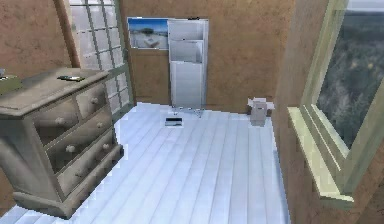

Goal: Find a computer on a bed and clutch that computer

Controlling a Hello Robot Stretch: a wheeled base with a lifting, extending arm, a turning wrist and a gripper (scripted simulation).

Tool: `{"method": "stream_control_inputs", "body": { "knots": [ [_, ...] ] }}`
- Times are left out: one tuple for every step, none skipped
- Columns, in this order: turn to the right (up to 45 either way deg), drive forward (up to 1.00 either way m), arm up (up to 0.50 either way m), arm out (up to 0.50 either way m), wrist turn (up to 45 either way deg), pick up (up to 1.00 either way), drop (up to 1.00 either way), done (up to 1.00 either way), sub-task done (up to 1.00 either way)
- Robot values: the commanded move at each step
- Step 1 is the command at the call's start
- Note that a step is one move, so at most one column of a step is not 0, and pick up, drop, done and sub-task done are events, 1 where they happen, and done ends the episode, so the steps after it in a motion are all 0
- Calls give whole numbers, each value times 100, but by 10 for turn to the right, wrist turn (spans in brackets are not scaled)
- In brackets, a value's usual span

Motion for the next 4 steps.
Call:
{"method": "stream_control_inputs", "body": {
  "knots": [
    [0, 0, 0, 42, 0, 0, 0, 0, 0],
    [0, 0, 0, 0, 450, 0, 0, 0, 0],
    [0, 0, 0, 0, 450, 0, 0, 0, 0],
    [0, 0, 0, 0, 450, 0, 0, 0, 0]
  ]
}}
